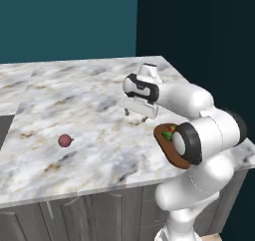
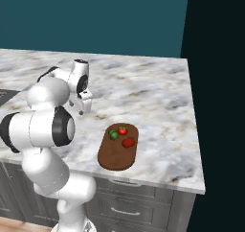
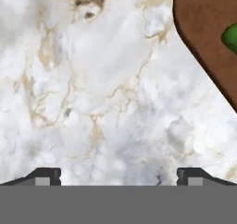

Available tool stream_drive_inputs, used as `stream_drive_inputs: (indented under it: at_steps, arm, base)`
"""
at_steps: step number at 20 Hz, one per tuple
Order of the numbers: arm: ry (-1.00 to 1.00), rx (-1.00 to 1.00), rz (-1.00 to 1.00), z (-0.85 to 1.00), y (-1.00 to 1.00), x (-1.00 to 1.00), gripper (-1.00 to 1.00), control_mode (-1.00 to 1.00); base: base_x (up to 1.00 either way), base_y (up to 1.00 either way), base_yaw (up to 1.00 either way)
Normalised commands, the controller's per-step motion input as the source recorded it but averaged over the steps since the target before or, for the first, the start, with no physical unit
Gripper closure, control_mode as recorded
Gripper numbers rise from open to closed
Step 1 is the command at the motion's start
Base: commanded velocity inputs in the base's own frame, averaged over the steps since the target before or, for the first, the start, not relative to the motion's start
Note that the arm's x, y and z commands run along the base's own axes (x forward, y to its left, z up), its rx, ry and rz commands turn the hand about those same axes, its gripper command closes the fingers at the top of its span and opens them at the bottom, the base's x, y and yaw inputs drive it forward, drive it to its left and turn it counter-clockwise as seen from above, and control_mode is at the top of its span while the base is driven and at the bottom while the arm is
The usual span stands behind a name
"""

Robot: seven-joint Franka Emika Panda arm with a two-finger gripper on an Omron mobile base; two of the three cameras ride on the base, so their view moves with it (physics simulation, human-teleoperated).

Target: Place the avocado, onion, tomato, and bell pepper on the cutting board.

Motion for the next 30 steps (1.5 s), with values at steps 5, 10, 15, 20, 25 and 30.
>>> stream_drive_inputs:
  at_steps: [5, 10, 15, 20, 25, 30]
  arm:
    - [0.03, -0.03, -0.13, -0.02, 0.83, 0.41, -1.0, -1.0]
    - [0.0, -0.03, -0.18, 0.0, 0.7, 0.41, -1.0, -1.0]
    - [0.08, -0.03, -0.12, -0.08, 0.87, 0.26, -1.0, -1.0]
    - [0.15, -0.08, -0.05, -0.08, 0.98, 0.18, -1.0, -1.0]
    - [0.1, -0.08, -0.03, -0.08, 0.94, 0.2, -1.0, -1.0]
    - [0.07, -0.06, -0.03, -0.12, 0.73, 0.14, -1.0, -1.0]
  base:
    - [0.0, 0.0, 0.0]
    - [0.0, 0.0, 0.0]
    - [0.0, 0.0, 0.0]
    - [0.0, 0.0, 0.0]
    - [0.0, 0.0, 0.0]
    - [0.0, 0.0, 0.0]
